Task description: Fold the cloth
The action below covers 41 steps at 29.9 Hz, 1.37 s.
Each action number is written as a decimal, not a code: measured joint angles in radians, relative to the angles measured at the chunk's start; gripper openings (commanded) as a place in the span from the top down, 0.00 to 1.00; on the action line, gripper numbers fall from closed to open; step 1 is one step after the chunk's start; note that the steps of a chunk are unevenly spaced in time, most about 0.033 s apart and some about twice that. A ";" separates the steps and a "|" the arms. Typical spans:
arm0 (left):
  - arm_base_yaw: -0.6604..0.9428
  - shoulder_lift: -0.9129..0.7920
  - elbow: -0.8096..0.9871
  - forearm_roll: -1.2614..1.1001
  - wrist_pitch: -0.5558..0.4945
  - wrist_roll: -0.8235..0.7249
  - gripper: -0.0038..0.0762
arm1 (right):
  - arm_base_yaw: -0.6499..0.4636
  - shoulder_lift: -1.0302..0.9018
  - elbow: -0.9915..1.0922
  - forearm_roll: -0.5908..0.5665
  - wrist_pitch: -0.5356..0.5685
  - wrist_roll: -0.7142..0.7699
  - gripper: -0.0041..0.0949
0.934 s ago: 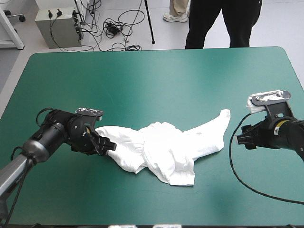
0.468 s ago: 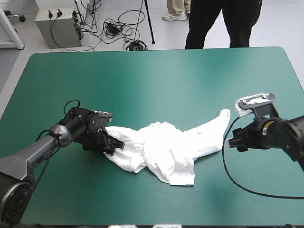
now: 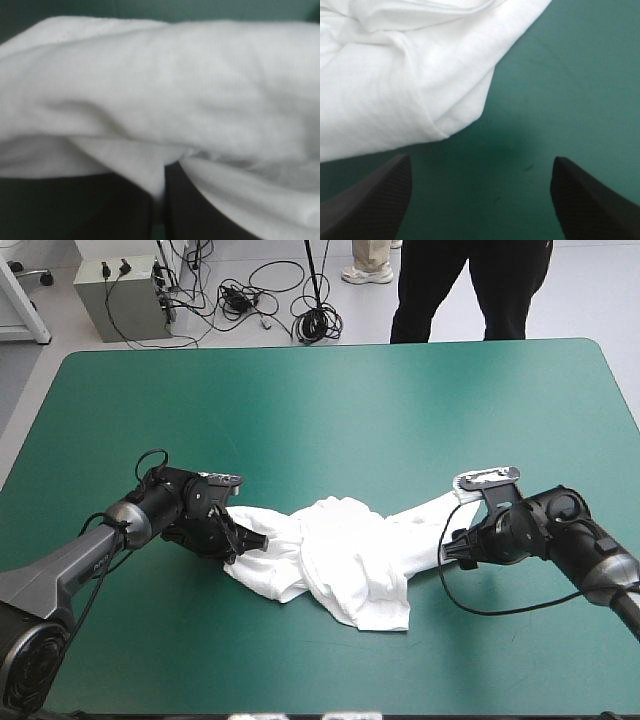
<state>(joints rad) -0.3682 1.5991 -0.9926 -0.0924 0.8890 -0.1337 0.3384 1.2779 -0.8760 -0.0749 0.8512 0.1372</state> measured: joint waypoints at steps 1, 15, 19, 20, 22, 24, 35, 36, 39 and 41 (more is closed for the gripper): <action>-0.001 0.000 0.000 0.000 0.000 0.000 0.96 | 0.000 0.018 0.000 0.002 -0.018 0.001 0.24; -0.001 0.001 0.000 0.000 -0.005 -0.003 0.96 | 0.004 0.248 -0.010 0.032 -0.130 0.003 0.72; -0.001 0.002 0.000 0.000 -0.005 -0.005 0.96 | 0.008 0.268 -0.023 0.038 -0.132 0.003 0.97; -0.001 0.002 0.000 0.000 -0.005 -0.005 0.96 | 0.009 0.273 -0.024 0.045 -0.132 0.003 0.97; -0.001 0.002 0.000 0.000 -0.006 -0.007 0.96 | 0.009 0.275 -0.026 0.054 -0.131 0.003 0.98; -0.001 0.002 0.000 0.001 -0.006 -0.007 0.96 | 0.009 0.275 -0.029 0.058 -0.124 0.003 0.98; 0.000 -0.156 -0.117 0.062 0.157 0.034 0.96 | 0.009 0.126 -0.203 0.044 0.189 -0.009 0.98; 0.000 -0.187 -0.136 0.062 0.185 0.036 0.96 | 0.009 0.097 -0.240 0.047 0.216 -0.013 0.98; 0.000 -0.296 -0.217 0.062 0.251 0.038 0.96 | 0.009 0.002 -0.380 0.062 0.296 -0.017 0.98; 0.000 -0.368 -0.294 0.060 0.285 0.040 0.96 | 0.009 -0.056 -0.490 0.065 0.325 -0.013 0.98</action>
<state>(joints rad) -0.3680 1.2311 -1.2868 -0.0323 1.1742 -0.0934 0.3470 1.2221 -1.3659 -0.0103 1.1758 0.1246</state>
